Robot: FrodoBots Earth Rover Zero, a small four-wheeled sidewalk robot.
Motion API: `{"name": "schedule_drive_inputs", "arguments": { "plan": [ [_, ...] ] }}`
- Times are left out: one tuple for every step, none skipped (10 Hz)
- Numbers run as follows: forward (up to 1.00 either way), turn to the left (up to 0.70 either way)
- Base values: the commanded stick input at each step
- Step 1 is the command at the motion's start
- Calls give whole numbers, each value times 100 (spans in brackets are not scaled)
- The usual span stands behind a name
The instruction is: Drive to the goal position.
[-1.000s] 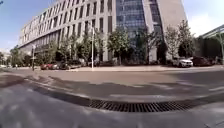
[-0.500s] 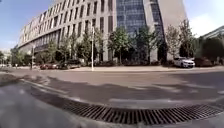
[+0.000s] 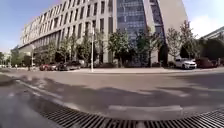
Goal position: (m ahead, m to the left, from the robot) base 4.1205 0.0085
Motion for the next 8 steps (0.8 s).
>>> {"name": "schedule_drive_inputs", "arguments": {
  "plan": [
    [70,-14],
    [70,-14],
    [70,-14],
    [70,-14],
    [70,-14],
    [70,-14],
    [70,-14],
    [70,-14]
  ]
}}
